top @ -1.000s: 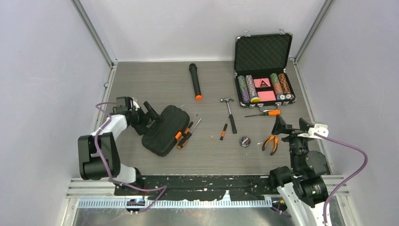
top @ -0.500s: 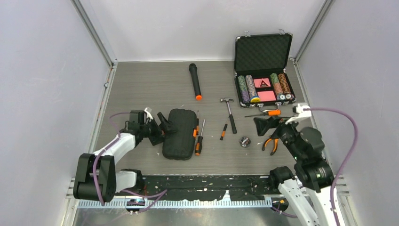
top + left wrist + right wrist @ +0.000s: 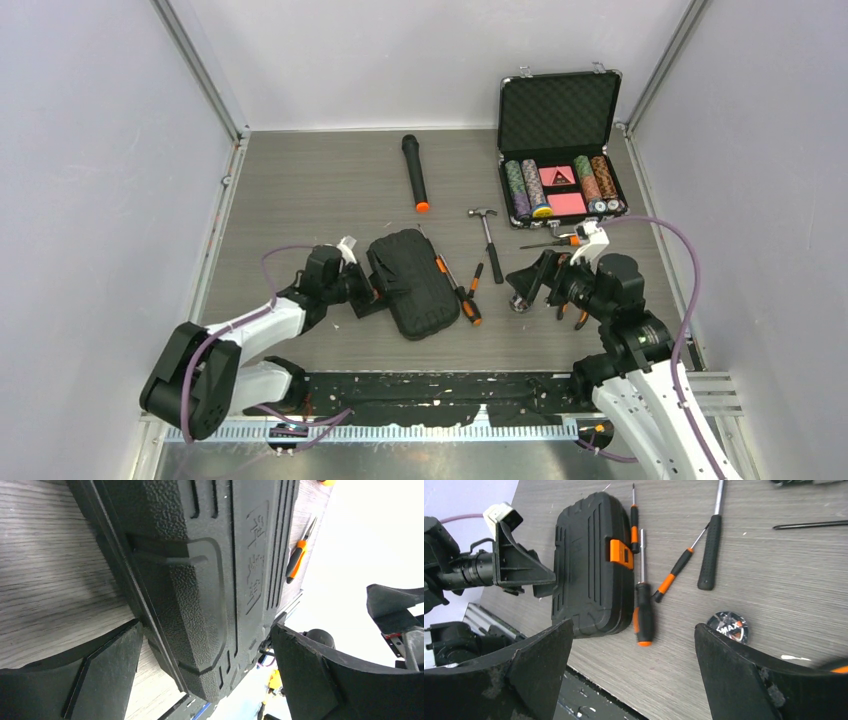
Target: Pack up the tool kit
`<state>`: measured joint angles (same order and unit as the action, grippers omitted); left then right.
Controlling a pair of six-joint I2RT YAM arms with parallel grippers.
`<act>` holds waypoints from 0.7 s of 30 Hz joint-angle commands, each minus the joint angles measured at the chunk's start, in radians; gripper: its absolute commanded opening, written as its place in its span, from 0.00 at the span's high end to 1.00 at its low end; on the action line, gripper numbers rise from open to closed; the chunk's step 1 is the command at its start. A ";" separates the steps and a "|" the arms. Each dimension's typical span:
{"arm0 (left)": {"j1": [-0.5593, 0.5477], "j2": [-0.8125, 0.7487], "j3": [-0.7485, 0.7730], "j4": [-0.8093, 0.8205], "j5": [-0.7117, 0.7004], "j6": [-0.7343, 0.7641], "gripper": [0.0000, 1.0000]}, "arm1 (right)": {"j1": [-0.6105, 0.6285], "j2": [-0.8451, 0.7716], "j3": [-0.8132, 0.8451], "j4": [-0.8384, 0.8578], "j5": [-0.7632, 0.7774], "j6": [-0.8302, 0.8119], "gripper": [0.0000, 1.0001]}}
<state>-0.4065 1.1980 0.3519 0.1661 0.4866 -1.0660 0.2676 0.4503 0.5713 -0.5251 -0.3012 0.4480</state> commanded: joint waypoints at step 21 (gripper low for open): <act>-0.083 0.034 0.155 -0.240 -0.330 0.199 0.06 | 0.234 0.703 0.081 0.599 -0.088 0.108 0.00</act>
<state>-0.4721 1.2072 0.4965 -0.0673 0.1677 -0.9024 0.4686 1.0561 0.5716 -0.0742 -0.4202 0.5343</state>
